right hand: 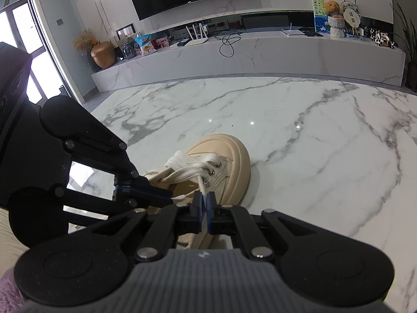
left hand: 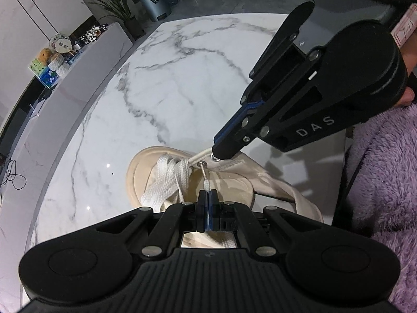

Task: Lace up shoes with both hands

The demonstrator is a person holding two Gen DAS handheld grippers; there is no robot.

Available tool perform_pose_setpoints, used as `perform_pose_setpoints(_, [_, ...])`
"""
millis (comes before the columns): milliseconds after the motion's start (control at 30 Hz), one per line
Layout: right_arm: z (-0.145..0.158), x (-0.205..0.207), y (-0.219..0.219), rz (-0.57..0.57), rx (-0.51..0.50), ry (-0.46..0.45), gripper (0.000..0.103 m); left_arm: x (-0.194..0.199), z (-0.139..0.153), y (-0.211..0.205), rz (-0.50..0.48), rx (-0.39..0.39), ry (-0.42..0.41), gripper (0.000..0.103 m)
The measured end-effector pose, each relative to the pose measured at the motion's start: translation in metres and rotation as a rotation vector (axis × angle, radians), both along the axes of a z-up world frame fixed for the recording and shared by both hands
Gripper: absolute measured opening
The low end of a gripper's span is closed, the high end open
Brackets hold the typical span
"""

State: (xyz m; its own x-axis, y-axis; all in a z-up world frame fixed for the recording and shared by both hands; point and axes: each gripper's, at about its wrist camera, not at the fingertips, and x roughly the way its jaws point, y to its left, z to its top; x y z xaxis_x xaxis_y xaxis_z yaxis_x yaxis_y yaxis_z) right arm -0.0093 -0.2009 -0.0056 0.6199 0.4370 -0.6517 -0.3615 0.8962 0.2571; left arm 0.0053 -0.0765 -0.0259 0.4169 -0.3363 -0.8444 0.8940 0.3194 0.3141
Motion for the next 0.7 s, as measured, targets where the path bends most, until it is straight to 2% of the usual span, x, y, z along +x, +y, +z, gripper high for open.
perform_pose_setpoints(333, [0.005,-0.001,0.002,0.036,-0.012,-0.01,0.004,0.006,0.005,-0.005,0.034,-0.032,-0.02,0.0])
perform_pose_setpoints(533, [0.023,-0.001,-0.005,0.082,-0.047,-0.07,0.008,0.008,0.005,-0.007,0.048,-0.056,-0.021,0.0])
perform_pose_setpoints(700, [0.026,0.009,-0.003,0.192,-0.182,-0.095,0.009,0.009,0.006,-0.006,0.061,-0.072,-0.014,0.0])
